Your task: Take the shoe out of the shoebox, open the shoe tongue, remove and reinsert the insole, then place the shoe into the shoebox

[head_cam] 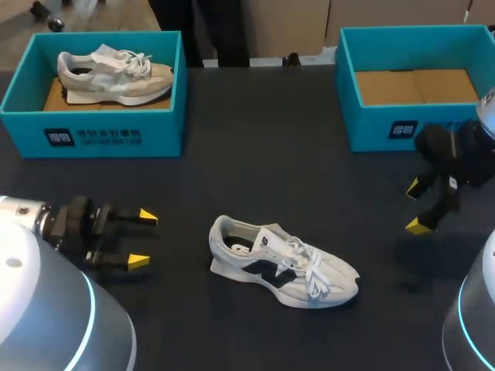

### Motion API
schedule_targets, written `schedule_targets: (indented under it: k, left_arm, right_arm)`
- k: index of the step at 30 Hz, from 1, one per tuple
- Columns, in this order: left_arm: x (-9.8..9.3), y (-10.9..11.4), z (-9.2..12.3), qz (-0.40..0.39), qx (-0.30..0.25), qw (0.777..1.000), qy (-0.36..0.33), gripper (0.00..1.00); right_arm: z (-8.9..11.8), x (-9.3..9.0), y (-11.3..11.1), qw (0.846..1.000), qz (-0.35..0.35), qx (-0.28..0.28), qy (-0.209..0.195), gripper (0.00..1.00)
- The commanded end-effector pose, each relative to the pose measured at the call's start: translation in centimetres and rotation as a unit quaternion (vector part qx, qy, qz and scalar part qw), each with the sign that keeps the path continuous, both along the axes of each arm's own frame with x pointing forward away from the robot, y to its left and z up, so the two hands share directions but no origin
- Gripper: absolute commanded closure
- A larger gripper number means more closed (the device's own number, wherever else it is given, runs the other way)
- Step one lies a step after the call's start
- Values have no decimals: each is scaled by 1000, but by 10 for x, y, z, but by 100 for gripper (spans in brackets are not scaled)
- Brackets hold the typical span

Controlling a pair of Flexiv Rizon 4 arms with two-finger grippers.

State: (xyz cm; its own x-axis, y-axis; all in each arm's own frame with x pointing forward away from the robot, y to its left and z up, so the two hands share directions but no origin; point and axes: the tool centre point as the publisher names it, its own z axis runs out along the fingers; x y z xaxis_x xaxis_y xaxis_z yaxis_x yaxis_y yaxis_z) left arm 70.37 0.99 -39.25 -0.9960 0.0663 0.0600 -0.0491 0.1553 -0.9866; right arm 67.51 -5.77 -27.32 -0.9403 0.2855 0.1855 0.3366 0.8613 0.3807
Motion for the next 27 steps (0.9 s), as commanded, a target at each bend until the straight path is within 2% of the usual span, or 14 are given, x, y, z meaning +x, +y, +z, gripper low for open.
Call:
schedule_targets:
  k: [1, 11, 27]
  left_arm:
    - [9, -12, 0, -11, 2, 1000, -2, 0]
    - [18, -35, -3, -47, 3, 999, 3, 0]
    - [32, -51, 0, -91, -7, 996, 15, 0]
  right_arm:
    - [-1, -1, 0, 1000, 0, -1, -1, 0]
    - [-1, -1, 0, 1000, 0, -1, -1, 0]
    - [-1, -1, 0, 1000, 0, -1, -1, 0]
